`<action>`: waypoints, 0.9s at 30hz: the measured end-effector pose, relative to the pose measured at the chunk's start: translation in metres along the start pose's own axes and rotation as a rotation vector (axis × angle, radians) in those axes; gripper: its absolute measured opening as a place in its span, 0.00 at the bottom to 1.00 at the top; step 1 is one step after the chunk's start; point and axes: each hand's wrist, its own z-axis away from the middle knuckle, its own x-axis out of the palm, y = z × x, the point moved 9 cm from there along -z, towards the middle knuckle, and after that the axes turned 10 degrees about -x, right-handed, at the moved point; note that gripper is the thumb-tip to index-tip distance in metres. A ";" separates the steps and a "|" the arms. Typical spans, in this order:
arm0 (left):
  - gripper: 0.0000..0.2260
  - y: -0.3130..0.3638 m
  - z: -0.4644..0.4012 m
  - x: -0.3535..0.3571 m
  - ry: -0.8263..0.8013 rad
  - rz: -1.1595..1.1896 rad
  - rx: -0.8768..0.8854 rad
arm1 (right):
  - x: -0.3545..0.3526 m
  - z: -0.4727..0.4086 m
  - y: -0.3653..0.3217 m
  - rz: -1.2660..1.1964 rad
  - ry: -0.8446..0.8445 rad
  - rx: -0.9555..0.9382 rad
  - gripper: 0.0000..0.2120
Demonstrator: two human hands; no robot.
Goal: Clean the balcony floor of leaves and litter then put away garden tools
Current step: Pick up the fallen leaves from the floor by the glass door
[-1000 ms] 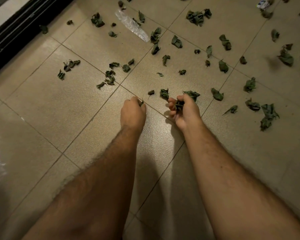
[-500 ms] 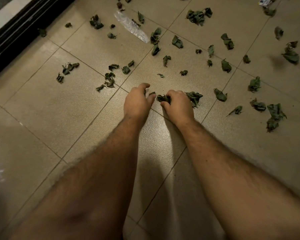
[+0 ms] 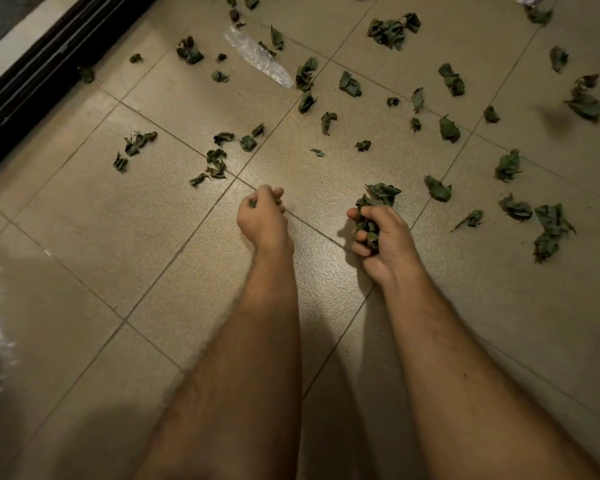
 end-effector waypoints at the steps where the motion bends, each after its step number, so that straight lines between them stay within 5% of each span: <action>1: 0.03 -0.004 -0.001 0.000 -0.017 0.102 -0.064 | -0.004 -0.001 -0.006 -0.020 -0.002 -0.012 0.05; 4: 0.05 -0.002 -0.001 0.008 -0.069 0.161 -0.133 | -0.015 -0.007 -0.037 -0.031 -0.006 -0.089 0.07; 10: 0.07 -0.005 0.030 0.074 -0.367 -0.365 -0.009 | -0.055 -0.009 -0.091 -0.067 0.175 -0.205 0.11; 16: 0.11 -0.005 0.072 0.144 -0.565 -0.975 0.488 | -0.091 -0.002 -0.094 -0.062 0.252 -0.171 0.08; 21: 0.34 -0.036 0.087 0.162 -0.600 -1.292 0.659 | -0.102 -0.001 -0.097 -0.002 0.275 -0.201 0.10; 24: 0.26 -0.043 0.083 0.160 -0.433 -1.462 0.832 | -0.100 -0.006 -0.110 0.241 0.337 -0.236 0.11; 27: 0.12 -0.042 0.085 0.153 -0.395 -1.370 0.894 | -0.092 -0.016 -0.137 0.639 0.365 -0.382 0.05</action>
